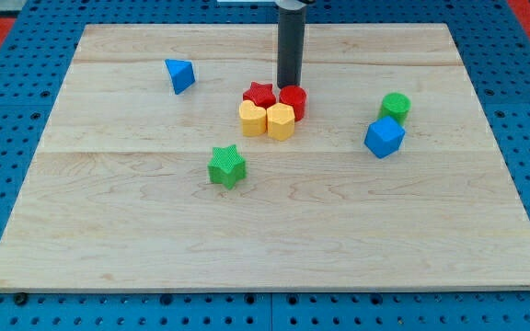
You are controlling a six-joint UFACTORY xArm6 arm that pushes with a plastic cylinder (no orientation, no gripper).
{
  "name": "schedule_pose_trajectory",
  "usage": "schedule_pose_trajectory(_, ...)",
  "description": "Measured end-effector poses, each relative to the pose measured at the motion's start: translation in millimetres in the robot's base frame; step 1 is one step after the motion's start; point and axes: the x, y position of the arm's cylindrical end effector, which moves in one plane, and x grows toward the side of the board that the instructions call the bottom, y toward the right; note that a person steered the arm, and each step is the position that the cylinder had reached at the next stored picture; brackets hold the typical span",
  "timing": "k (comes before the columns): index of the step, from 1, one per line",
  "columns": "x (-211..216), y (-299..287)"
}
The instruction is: Push blue triangle slightly right
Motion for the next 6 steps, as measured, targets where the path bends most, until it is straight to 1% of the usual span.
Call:
schedule_pose_trajectory(1, -7, -37)
schedule_pose_trajectory(2, -4, -79)
schedule_pose_trajectory(3, 17, -110)
schedule_pose_trajectory(4, 25, -160)
schedule_pose_trajectory(5, 5, -191)
schedule_pose_trajectory(6, -19, -172)
